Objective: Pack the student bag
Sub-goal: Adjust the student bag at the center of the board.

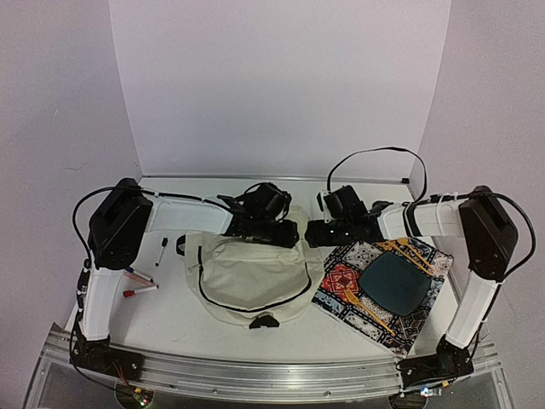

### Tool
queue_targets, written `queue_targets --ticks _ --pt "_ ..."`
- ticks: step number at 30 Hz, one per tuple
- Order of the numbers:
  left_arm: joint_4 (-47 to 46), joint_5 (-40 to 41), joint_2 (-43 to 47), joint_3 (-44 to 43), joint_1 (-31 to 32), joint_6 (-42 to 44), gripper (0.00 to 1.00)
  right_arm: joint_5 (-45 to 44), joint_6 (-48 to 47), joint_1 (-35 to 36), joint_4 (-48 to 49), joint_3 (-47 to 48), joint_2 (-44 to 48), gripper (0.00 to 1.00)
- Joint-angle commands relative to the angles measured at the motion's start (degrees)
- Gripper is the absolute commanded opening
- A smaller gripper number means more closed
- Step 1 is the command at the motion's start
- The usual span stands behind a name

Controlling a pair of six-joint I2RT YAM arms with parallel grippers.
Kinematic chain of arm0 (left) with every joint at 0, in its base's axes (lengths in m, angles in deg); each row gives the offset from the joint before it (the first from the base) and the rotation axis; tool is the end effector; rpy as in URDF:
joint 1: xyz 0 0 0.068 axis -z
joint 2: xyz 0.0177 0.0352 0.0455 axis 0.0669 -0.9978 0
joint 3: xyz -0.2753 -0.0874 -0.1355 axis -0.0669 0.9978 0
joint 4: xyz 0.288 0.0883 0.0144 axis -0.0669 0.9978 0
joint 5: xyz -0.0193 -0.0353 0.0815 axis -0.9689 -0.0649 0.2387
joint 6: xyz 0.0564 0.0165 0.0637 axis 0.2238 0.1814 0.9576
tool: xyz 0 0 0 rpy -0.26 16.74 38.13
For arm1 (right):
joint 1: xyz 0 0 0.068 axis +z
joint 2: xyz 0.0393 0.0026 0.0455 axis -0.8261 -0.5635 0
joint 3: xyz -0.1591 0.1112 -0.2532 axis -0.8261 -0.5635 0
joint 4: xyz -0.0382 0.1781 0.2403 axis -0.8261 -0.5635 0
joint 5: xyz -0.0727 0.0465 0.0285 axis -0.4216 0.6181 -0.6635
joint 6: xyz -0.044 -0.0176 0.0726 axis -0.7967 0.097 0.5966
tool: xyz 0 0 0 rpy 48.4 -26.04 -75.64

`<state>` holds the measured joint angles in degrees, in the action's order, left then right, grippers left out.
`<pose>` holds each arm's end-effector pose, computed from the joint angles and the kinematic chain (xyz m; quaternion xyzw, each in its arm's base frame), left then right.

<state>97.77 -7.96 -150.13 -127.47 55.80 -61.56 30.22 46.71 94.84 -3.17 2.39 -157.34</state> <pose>0.3589 -0.4553 0.1659 0.1829 0.9029 -0.2410 0.3053 0.3771 0.2951 0.2037 -0.0796 0.8459 0.2316 0.4737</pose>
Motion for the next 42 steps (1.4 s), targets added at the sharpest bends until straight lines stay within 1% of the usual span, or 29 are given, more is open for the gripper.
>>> queue_targets --ticks 1,3,6,11,14,17,22,26,29,32,34,39,42 --pt "2.9 2.6 -2.4 -3.9 0.1 -0.1 0.57 -1.6 0.4 -0.1 0.1 0.0 -0.7 0.67" --pt "3.2 2.5 -3.3 -4.7 0.2 -0.1 0.56 -1.1 0.4 -0.1 0.2 0.0 -1.0 0.67" --pt "3.6 2.2 -3.8 -5.1 0.3 0.1 0.48 -0.3 0.4 -0.1 0.7 0.0 -1.4 0.66" --pt "3.7 1.7 -2.0 -4.0 0.5 0.2 0.19 2.4 0.8 -0.1 2.2 -0.1 -1.8 0.66" --pt "3.5 0.7 0.3 -1.9 0.5 0.0 0.06 5.1 1.2 -0.1 3.3 -0.3 -2.2 0.66" --pt "3.4 -0.3 2.7 1.5 0.5 0.0 0.00 6.4 1.9 -0.1 4.3 -0.7 -2.3 0.65" --pt "1.8 -1.4 7.3 9.4 0.9 -0.8 0.00 11.1 3.0 -0.1 6.0 -1.2 -1.9 0.65" --pt "-0.6 -1.4 11.8 15.4 1.1 -2.1 0.00 15.5 4.5 -0.1 6.7 -1.1 -2.1 0.61" --pt "-3.0 -1.4 14.9 18.2 1.2 -2.6 0.06 17.8 5.7 0.1 7.5 -1.3 -2.4 0.59" --pt "-3.9 -1.4 16.2 18.4 1.2 -2.8 0.15 17.4 6.2 0.1 7.8 -1.9 -2.9 0.57" --pt "-4.0 -3.2 16.2 17.4 1.4 -3.0 0.21 16.4 6.6 0.1 7.8 -2.3 -3.2 0.57" --pt "-4.0 -3.6 14.1 14.3 3.2 -3.5 0.30 12.4 7.1 0.1 7.9 -3.8 -3.1 0.56" --pt "-3.9 -3.0 12.0 12.7 3.8 -4.1 0.32 10.9 6.7 0.0 7.8 -4.2 -3.0 0.56"
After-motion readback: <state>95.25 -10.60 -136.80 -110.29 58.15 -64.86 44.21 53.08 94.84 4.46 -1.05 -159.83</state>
